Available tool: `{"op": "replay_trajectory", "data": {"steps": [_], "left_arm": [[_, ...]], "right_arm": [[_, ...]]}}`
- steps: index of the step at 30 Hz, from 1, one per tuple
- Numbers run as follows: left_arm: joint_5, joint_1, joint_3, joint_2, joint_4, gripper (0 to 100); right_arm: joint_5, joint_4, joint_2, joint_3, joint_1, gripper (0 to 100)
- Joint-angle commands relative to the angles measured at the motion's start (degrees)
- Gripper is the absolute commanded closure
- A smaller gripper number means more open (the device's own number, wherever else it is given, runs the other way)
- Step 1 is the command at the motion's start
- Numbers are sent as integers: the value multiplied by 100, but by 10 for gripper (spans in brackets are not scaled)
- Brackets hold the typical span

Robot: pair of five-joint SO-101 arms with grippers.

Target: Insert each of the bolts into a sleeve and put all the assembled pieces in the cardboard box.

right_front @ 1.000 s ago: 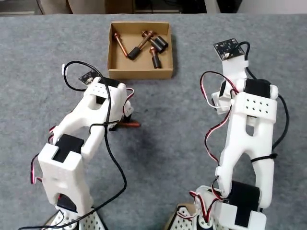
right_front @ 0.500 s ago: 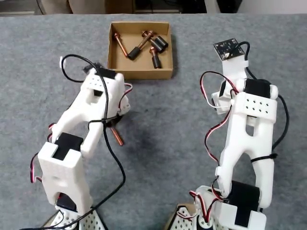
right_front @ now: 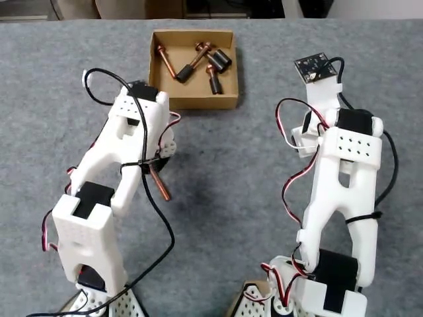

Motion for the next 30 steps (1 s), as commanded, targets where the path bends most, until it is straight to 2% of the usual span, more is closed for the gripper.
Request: {"op": "replay_trajectory", "data": {"steps": [1, 8, 15, 18, 25, 30], "left_arm": [[387, -264, 26, -101, -167, 786], [378, -598, 123, -40, -352, 795], [404, -404, 352, -48, -352, 797], [633, -308, 387, -48, -360, 794], [721, -290, 607, -48, -598, 795], [721, -255, 1090, -48, -1090, 796]], "right_arm": [[-35, 9, -242, -259, -92, 997], [-35, -9, -242, -259, -92, 997], [-35, -9, -242, -259, -92, 997], [-35, -9, -251, -259, -92, 997], [-35, -9, -277, -259, -92, 997], [-35, -9, -268, -259, -92, 997]]}}
